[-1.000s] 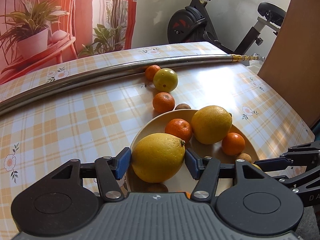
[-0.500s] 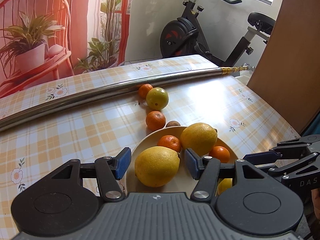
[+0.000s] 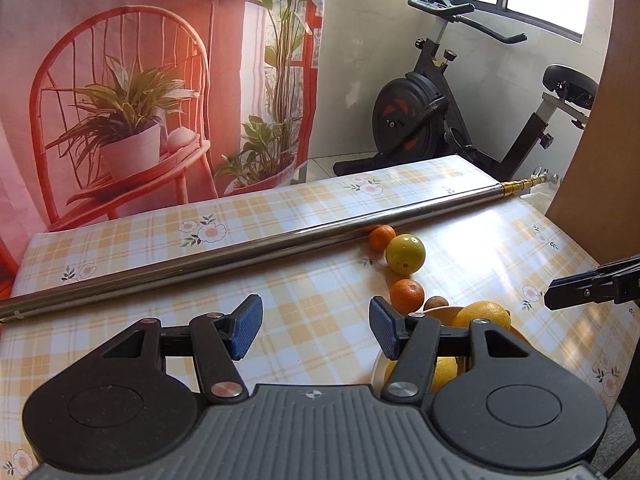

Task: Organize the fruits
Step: 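Lower both fruits into the plate and open both grippers, then move both open grippers to the fruits lying beside the metal rod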

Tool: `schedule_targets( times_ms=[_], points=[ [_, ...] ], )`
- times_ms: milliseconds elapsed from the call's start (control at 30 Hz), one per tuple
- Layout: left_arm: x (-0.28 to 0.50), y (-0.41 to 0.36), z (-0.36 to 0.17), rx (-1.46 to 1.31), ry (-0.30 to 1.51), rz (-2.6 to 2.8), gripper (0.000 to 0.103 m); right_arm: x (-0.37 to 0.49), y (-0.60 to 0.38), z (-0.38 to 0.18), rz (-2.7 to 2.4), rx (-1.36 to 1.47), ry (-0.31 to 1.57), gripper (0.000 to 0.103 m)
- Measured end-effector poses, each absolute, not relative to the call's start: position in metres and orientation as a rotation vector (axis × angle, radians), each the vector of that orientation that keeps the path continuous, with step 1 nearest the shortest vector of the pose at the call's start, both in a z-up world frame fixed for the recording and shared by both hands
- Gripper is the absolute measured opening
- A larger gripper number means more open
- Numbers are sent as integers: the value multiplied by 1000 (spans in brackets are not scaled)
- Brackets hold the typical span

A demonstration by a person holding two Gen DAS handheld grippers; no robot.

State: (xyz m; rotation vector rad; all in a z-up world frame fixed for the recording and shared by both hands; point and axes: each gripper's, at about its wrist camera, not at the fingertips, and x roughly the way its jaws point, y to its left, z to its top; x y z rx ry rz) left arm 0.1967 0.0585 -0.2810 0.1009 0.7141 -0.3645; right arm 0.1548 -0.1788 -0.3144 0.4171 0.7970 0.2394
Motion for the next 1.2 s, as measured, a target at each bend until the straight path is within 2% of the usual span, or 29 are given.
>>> schedule_targets(
  times_ms=[333,600,967,1200],
  points=[
    [220,75,-281,-13,702,-249,62,228,-182,-313,240,451,865,43],
    [223,72,-296,-29,717,-241,62,283,-157,-339,227,440,1014,40],
    [224,68,-306,-19,733,-238,62,302,-147,-368,212,485,1115,29],
    [225,66,-305,-32,743,-247,62,306,-155,-382,202,598,1122,26]
  ],
)
